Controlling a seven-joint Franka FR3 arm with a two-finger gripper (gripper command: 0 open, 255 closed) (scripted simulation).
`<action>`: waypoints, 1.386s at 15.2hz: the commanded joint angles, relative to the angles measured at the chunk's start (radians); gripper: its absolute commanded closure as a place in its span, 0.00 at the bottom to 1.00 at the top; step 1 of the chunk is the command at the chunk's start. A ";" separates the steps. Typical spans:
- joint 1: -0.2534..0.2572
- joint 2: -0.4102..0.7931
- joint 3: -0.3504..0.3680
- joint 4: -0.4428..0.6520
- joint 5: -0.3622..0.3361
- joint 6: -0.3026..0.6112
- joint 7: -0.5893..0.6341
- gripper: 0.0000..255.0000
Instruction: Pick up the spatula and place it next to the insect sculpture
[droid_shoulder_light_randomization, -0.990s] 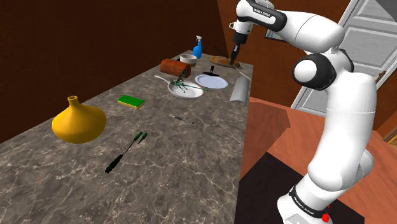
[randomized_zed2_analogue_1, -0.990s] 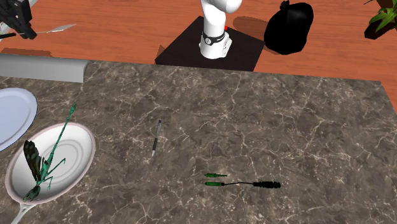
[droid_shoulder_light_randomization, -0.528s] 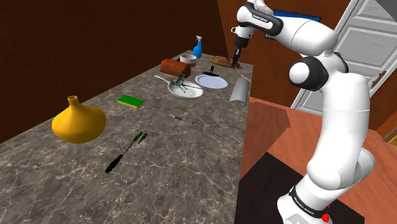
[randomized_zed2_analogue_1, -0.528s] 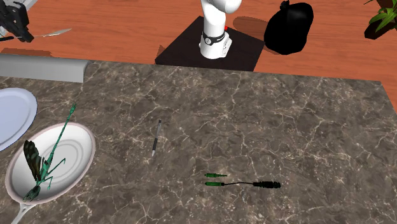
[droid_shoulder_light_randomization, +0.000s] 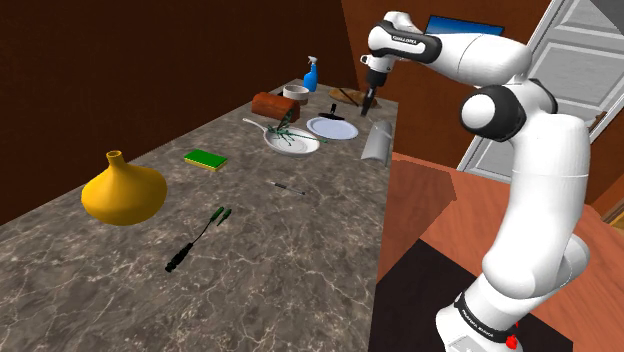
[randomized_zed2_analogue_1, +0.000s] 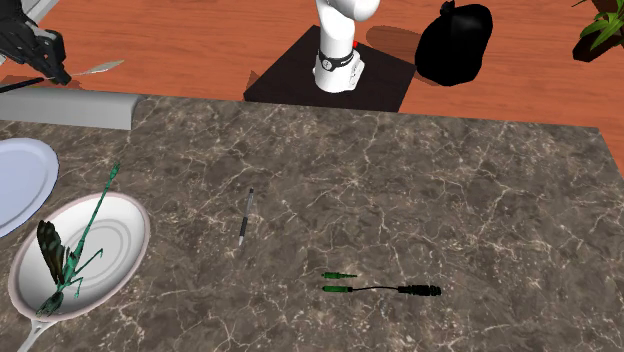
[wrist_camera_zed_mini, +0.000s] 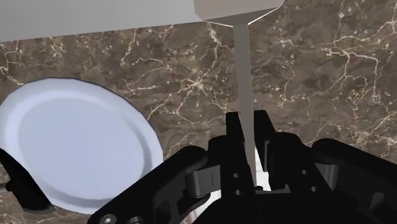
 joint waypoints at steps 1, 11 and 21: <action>0.000 -0.013 0.000 -0.050 0.000 0.037 -0.002 1.00; 0.003 -0.030 0.000 -0.211 0.001 0.181 -0.009 1.00; 0.004 -0.018 0.001 -0.327 0.004 0.309 -0.016 1.00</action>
